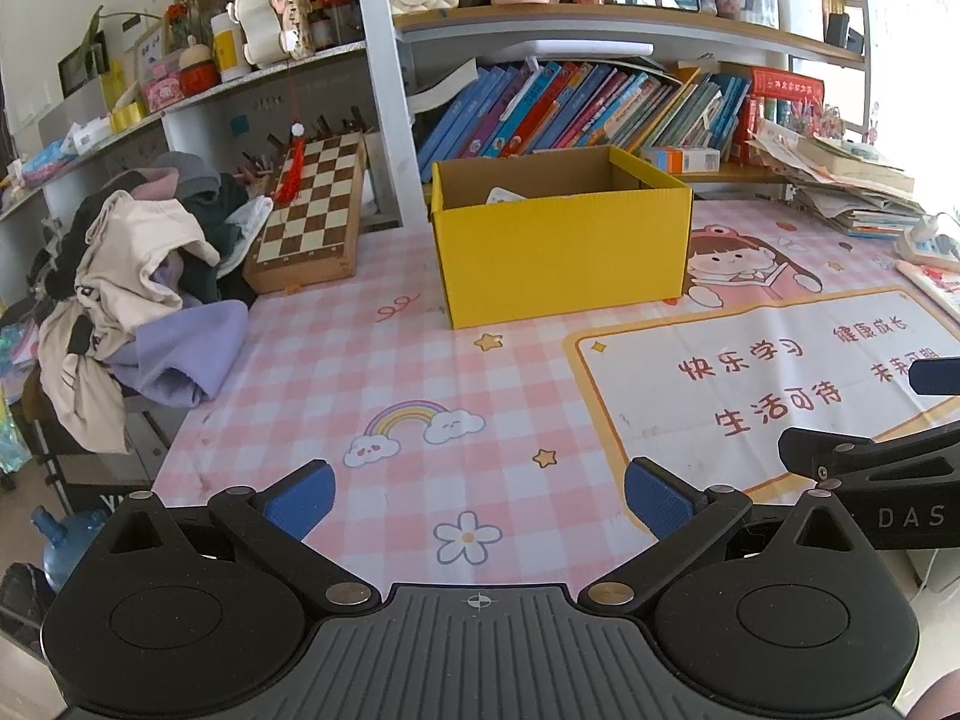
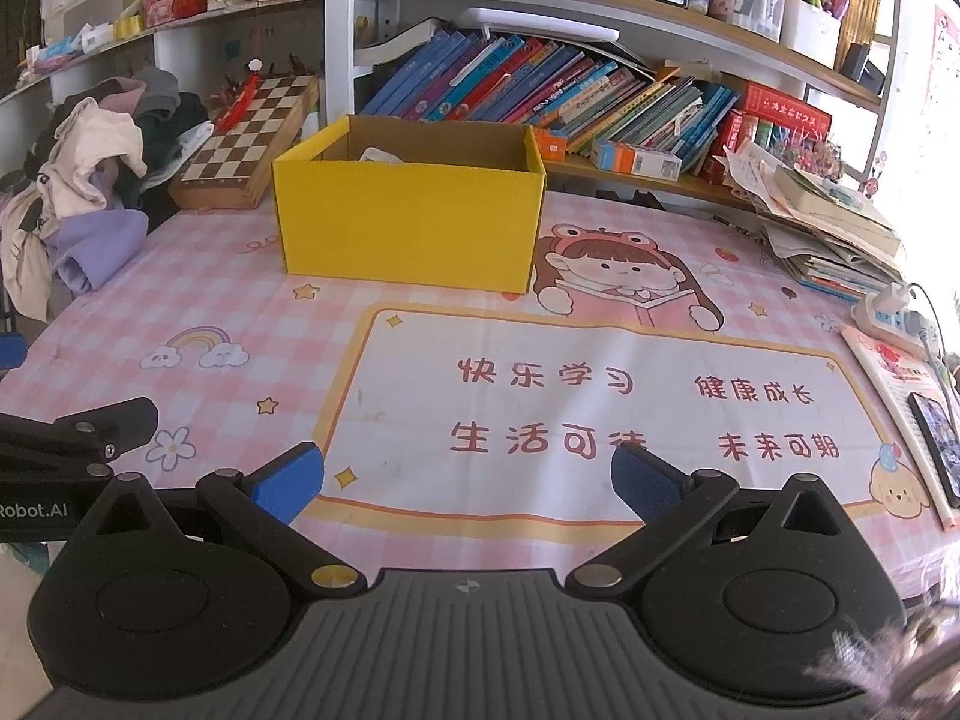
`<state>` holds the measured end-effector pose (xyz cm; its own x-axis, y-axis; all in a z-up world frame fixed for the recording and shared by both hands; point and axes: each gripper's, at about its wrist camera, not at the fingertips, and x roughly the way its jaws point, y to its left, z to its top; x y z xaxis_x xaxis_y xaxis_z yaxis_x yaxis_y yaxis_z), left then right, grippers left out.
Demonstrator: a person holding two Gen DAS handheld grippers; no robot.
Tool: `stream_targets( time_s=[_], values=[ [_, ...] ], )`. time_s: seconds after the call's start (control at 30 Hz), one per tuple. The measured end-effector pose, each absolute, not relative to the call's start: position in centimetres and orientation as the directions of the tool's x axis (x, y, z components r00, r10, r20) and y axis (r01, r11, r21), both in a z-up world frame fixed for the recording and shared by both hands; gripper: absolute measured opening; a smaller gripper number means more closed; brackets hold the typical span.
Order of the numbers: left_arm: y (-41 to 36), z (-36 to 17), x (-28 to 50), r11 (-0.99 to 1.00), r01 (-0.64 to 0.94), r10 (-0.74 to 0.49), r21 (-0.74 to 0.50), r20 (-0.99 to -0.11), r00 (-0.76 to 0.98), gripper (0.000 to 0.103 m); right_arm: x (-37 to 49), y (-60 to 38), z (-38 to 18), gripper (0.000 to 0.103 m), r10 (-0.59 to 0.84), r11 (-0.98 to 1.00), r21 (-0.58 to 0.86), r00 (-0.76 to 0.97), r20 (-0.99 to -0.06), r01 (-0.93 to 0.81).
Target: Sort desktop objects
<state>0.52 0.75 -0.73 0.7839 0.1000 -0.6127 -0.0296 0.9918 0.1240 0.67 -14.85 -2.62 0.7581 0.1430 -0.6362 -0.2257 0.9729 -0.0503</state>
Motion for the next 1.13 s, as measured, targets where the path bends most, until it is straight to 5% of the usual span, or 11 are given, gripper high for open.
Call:
stream_targets(
  time_s=[1.13],
  values=[
    [0.1, -1.4, 0.6, 0.994, -0.039, 0.093, 0.098, -0.650, 0.755, 0.103, 1.2, -15.0, -3.7, 0.103, 0.156, 0.968, -0.041, 0.722, -0.674, -0.248]
  ],
)
